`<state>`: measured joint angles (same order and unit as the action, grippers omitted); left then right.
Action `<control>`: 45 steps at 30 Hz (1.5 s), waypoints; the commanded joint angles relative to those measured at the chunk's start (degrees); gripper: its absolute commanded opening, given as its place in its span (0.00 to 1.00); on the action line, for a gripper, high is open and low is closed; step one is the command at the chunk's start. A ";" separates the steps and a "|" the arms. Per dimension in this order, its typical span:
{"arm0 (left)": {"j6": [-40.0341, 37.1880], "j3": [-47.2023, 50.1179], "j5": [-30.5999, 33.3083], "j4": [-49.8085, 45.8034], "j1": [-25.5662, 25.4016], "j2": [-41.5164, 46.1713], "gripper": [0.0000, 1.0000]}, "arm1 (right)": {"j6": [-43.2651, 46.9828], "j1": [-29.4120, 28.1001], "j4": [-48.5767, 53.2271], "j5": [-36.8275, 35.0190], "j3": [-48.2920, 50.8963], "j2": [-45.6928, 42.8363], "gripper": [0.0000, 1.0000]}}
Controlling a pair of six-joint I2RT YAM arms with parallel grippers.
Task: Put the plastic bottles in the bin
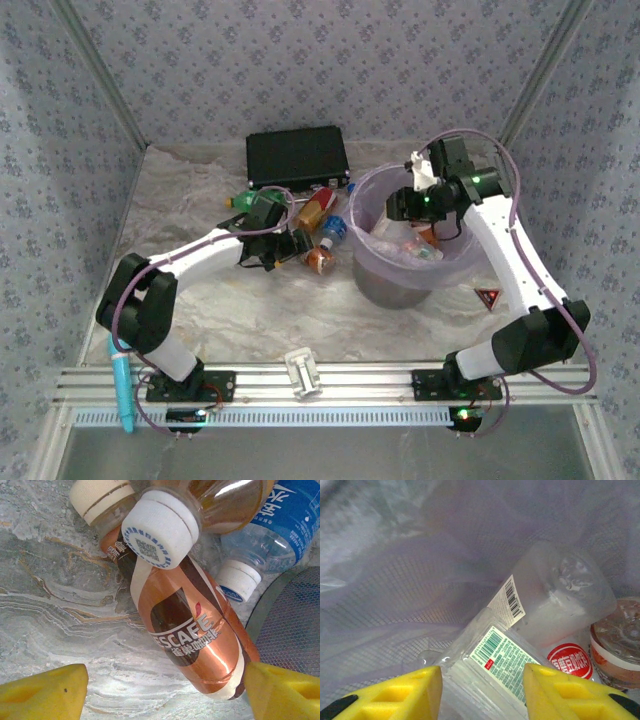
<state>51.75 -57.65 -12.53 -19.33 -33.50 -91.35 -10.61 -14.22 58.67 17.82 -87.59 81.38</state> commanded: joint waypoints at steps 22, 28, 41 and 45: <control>-37.15 -21.74 20.73 -9.52 13.14 -6.41 0.91 | -1.35 8.18 2.05 2.04 2.71 -16.64 0.84; -35.90 -25.80 9.23 -4.75 23.21 -14.20 0.94 | -0.86 8.45 2.69 1.94 3.22 -17.38 0.84; -61.80 -39.23 -1.70 -12.14 24.52 -29.17 1.00 | -0.20 9.51 5.22 0.56 3.30 -19.60 0.84; -65.33 -42.76 -2.08 -17.31 24.44 -32.03 1.00 | -0.37 9.70 5.05 0.63 3.22 -19.42 0.84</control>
<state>-7.38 -97.60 -12.78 -30.57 -9.13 -121.82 -11.29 -4.95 62.19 18.85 -84.62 62.28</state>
